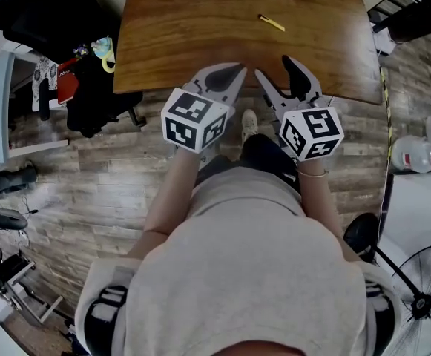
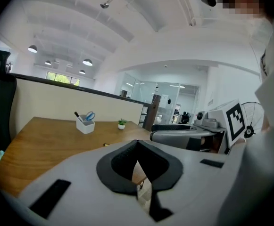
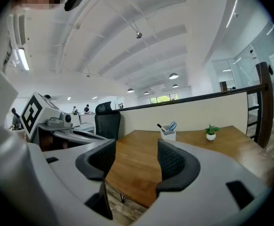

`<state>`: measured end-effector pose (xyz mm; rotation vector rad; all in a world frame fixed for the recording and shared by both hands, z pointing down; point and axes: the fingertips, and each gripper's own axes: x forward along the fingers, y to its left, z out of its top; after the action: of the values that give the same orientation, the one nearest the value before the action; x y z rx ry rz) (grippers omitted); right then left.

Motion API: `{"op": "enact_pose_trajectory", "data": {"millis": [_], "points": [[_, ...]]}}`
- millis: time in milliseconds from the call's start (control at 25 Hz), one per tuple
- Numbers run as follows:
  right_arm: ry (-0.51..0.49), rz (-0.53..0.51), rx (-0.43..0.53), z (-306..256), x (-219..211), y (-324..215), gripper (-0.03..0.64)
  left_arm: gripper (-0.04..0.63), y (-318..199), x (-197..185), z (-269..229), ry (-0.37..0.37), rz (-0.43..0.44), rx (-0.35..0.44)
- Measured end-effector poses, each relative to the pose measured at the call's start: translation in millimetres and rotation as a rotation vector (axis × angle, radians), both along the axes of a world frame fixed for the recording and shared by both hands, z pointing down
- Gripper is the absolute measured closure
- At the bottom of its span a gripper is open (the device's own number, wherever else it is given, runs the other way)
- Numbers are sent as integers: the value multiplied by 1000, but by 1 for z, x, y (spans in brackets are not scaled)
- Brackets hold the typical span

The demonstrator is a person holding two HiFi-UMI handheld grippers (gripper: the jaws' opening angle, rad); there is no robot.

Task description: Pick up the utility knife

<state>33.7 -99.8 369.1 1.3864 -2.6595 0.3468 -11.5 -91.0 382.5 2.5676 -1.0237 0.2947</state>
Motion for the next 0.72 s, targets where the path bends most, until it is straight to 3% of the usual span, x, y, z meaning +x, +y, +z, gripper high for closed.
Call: {"op": "enact_pose_trajectory", "data": {"millis": [320,720], "points": [[23,-90,7,-6,17,-97,347,581,-97,13,-3,16,-97,0],[35,-202,6,-6,23,-161,347,581,-156,20,0,24,-194,-5]]}}
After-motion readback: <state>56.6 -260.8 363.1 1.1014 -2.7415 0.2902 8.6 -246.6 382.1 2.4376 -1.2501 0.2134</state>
